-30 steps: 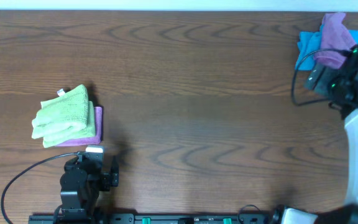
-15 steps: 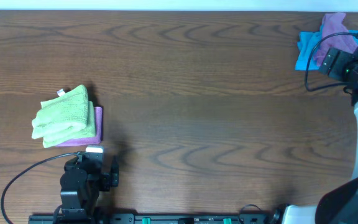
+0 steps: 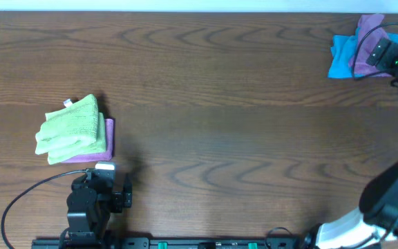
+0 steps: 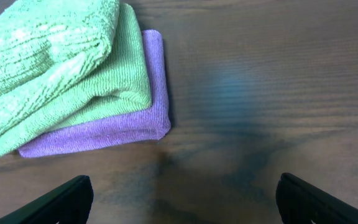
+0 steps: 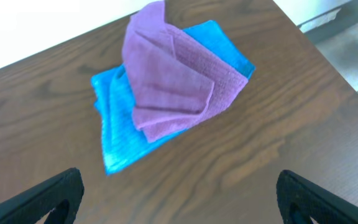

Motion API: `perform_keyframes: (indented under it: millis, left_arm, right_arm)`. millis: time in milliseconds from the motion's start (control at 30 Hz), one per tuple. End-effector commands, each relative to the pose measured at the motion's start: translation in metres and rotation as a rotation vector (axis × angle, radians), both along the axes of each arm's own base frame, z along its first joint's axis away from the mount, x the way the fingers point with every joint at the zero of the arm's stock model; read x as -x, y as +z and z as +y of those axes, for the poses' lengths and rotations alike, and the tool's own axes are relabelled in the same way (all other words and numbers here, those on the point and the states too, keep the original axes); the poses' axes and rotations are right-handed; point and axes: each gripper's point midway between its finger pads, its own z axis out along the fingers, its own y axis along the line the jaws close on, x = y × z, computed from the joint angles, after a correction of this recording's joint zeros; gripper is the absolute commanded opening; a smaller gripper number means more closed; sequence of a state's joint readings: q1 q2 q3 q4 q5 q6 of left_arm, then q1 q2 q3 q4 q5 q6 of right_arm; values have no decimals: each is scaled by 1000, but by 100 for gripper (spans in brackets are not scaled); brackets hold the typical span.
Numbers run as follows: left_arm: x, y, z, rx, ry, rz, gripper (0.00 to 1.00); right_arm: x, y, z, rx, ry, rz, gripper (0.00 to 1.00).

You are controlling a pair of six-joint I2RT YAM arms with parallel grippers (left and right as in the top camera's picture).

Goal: Fold the cloth
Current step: 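Reach the right gripper to the pink cloth on the blue cloth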

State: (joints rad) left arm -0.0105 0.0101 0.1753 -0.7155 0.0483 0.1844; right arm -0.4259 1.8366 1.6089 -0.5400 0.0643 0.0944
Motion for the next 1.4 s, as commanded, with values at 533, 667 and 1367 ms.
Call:
perform_keyframes:
  millis: [533, 667, 1367]
  left_arm:
    - [3, -8, 1, -13, -4, 25, 95]
    - [3, -8, 1, -13, -4, 25, 95]
    - [3, -8, 1, -13, -4, 25, 95]
  right_arm:
    - [-88, -74, -48, -61, -73, -45, 96]
    - [-91, -100, -50, -84, -85, -25, 94]
    - [-83, -184, -50, -151, -109, 92, 81]
